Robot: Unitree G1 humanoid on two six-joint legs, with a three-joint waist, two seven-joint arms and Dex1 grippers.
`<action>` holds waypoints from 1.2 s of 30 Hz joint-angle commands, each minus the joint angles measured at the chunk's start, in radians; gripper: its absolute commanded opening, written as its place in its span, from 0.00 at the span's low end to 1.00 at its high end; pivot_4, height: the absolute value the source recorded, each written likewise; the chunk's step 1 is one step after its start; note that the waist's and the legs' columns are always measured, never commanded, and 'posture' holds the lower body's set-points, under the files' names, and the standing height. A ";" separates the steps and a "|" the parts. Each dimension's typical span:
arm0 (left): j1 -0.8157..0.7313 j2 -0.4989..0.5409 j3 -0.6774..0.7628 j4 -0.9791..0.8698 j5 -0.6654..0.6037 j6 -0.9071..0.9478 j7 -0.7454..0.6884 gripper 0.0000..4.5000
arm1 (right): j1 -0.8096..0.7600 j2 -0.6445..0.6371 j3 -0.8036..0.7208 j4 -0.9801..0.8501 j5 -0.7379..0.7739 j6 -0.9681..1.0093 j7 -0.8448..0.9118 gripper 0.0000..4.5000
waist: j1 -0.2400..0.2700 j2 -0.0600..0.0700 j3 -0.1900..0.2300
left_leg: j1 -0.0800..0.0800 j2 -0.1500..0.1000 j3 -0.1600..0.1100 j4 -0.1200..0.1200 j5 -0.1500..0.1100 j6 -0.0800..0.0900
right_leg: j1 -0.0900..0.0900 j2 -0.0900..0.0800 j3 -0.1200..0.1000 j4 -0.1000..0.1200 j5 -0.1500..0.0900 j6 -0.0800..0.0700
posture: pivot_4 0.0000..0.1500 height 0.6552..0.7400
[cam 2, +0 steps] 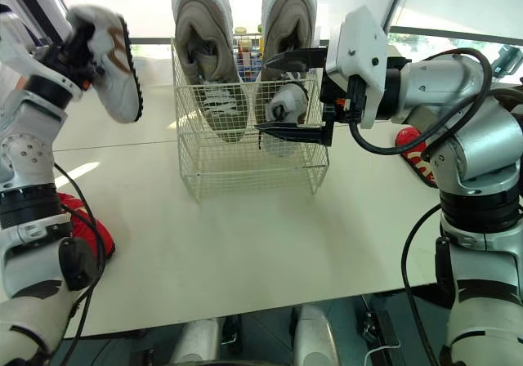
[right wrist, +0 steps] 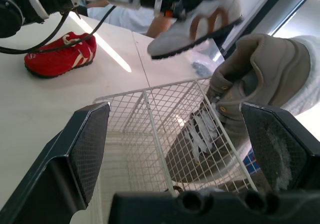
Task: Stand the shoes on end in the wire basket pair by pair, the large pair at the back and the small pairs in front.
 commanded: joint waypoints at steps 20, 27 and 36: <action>0.105 -0.292 -0.352 -0.254 0.371 -0.545 0.109 0.01 | -0.112 0.019 0.026 0.061 -0.016 -0.013 0.055 1.00 | 0.027 0.000 0.000 | 0.001 0.000 0.000 0.001 0.000 0.000 | 0.003 0.000 0.000 -0.001 0.000 -0.001 | 1.00 1.00; 0.114 -0.382 -0.431 -0.058 0.534 -0.815 0.160 0.01 | -0.121 0.007 0.023 0.051 -0.015 0.005 0.061 1.00 | 0.025 0.000 0.000 | 0.001 0.000 -0.001 0.002 0.000 0.000 | 0.004 0.000 0.000 -0.002 -0.001 -0.003 | 1.00 1.00; 0.176 -0.432 -0.451 0.195 0.759 -1.107 0.367 0.01 | -0.130 -0.021 0.002 0.014 0.007 0.056 0.051 1.00 | 0.025 0.000 0.000 | 0.001 0.000 -0.001 0.002 0.000 0.001 | 0.004 0.000 0.000 -0.002 -0.002 -0.004 | 1.00 1.00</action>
